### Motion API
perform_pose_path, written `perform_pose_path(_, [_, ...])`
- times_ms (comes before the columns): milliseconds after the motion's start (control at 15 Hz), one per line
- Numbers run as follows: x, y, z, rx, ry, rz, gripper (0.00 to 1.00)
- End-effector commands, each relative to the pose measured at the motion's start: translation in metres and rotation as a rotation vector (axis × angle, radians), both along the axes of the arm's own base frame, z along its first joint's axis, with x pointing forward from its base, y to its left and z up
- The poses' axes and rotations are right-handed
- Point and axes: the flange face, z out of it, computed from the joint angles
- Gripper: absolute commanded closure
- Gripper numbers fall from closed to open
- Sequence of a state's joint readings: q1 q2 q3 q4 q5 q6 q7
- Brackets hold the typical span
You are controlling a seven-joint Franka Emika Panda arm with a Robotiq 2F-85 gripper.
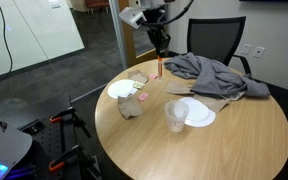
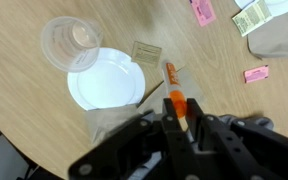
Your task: Pick up the marker from the cup and place it on the table
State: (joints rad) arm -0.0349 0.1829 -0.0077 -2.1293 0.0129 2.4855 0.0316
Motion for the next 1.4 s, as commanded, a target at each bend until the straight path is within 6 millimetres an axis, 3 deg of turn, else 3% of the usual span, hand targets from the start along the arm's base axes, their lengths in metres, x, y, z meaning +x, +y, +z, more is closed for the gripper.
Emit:
perform_pose_path(0, [0.014,0.021,-0.015,0.03,0.049,0.093,0.96])
perform_pose_path(800, [0.059,0.082,-0.078,0.053,0.218,0.221,0.96])
perform_pose_path(1333, [0.077,0.108,-0.115,0.025,0.415,0.263,0.96])
